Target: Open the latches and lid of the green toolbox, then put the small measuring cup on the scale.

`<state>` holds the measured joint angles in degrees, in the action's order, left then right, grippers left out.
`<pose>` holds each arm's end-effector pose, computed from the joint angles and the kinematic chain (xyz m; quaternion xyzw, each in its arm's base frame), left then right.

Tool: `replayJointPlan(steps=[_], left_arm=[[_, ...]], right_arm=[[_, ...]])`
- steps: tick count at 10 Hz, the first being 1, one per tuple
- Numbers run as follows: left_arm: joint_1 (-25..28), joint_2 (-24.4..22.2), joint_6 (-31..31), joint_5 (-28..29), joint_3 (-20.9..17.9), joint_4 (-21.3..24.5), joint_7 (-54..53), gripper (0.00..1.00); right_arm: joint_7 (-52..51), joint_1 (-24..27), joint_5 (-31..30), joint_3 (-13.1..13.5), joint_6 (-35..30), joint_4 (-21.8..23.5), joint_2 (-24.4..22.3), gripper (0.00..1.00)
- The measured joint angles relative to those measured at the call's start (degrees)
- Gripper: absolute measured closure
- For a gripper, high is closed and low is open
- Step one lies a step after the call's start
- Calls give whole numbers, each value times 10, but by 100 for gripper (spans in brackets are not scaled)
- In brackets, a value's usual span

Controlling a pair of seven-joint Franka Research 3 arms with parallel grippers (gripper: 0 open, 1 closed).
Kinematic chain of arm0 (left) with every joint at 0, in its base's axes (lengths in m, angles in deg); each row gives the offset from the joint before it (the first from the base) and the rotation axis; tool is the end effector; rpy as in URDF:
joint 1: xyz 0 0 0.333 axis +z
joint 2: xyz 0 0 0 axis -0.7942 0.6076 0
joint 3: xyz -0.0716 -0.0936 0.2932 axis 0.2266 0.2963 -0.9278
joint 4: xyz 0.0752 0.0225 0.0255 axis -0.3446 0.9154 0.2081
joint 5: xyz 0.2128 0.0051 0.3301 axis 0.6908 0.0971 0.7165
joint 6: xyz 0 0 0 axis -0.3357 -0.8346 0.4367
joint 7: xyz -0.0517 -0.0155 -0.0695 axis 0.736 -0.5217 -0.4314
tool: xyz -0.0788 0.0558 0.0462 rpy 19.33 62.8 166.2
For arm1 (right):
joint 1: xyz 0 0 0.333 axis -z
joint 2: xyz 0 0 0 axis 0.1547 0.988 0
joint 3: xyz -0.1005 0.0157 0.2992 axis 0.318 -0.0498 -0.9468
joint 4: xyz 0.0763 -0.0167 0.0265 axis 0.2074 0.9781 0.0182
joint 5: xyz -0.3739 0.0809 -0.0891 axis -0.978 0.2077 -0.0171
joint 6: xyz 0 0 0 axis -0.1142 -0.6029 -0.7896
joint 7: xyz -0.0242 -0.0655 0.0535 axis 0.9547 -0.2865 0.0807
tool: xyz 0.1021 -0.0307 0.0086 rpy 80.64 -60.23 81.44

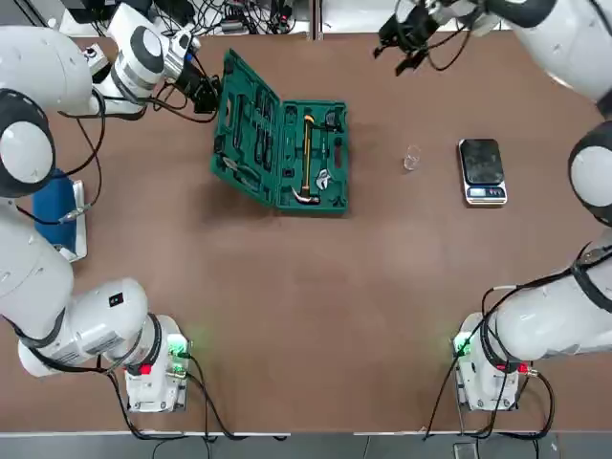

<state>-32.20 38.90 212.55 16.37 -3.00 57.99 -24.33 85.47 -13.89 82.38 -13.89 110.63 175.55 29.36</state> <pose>0.5686 -0.1135 0.3050 0.9399 0.1102 -0.0535 0.3188 0.5903 0.1891 0.4560 -0.9652 0.0157 0.0213 0.2603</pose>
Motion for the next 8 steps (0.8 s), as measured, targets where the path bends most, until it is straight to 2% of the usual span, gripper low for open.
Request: replayJointPlan(steps=[2, 5, 6, 8], left_arm=[[2, -2, 0, 0, 0, 4, 0, 99], [2, -6, 1, 0, 0, 10, -1, 99], [2, -8, 2, 0, 0, 14, -3, 99], [7, -14, 3, 3, -1, 20, -9, 99]], right_arm=[[12, 2, -120, 47, -49, 0, -46, 0], [63, 2, -265, 74, -140, -6, -102, 0], [79, 2, -305, 78, -182, -21, -115, 0], [80, 4, -326, 105, -227, -55, -125, 0]])
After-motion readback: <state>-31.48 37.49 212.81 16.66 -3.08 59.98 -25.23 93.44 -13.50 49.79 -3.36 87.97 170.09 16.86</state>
